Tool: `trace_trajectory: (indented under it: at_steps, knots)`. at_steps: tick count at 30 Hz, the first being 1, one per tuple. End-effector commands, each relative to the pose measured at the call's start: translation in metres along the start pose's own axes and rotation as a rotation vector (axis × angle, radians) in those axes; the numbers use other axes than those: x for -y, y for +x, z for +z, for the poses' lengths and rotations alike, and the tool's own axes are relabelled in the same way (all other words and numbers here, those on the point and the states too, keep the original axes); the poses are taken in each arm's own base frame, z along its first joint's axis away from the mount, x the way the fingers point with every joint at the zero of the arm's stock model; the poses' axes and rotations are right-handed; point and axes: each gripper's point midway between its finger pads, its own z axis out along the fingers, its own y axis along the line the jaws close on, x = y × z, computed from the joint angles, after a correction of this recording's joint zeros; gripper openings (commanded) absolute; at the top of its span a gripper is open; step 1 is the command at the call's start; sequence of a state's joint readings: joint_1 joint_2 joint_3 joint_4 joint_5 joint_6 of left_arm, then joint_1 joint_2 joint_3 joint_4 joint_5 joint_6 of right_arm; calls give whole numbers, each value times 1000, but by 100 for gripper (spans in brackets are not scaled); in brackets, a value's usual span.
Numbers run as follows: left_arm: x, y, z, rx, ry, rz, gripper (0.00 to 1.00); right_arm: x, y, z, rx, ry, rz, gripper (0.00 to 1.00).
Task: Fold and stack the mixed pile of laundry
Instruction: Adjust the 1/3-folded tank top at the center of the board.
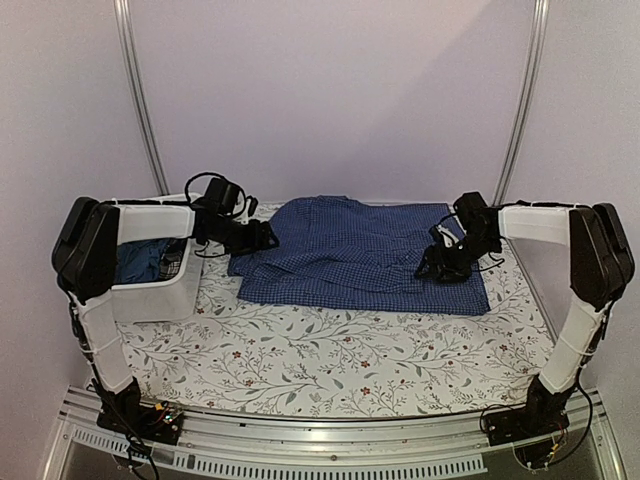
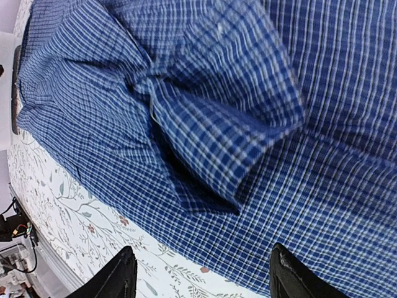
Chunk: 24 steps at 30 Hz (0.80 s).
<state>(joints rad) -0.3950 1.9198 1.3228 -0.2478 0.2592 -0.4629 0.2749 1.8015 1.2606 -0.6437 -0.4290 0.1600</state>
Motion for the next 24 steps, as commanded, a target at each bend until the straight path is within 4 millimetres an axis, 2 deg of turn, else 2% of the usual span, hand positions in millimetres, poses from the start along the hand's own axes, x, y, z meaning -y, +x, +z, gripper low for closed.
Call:
trace_trajectory:
  at_steps: [1,9,13,17,19,20,21,22,24]
  knots:
    - [9,1,-9,10,23,12,74,-18,17,9,-3,-146,130,73]
    - [8,3,-8,6,24,7,74,-6,2,34,31,-132,104,72]
    - [7,3,-8,7,20,6,74,-13,0,43,12,-187,90,57]
    - [4,3,-10,7,5,20,74,-15,5,46,-23,-218,102,48]
    - [4,1,-11,11,-3,32,75,-20,6,42,-36,-237,105,36]
    - [2,1,-12,11,-7,34,75,-24,7,39,-47,-249,111,22]
    - [3,0,-13,13,-9,38,75,-29,6,34,-49,-271,112,15]
    - [3,0,-13,12,-11,40,74,-36,5,28,-54,-306,118,1]
    - [2,0,-15,14,-12,41,75,-45,3,13,-47,-348,138,0]
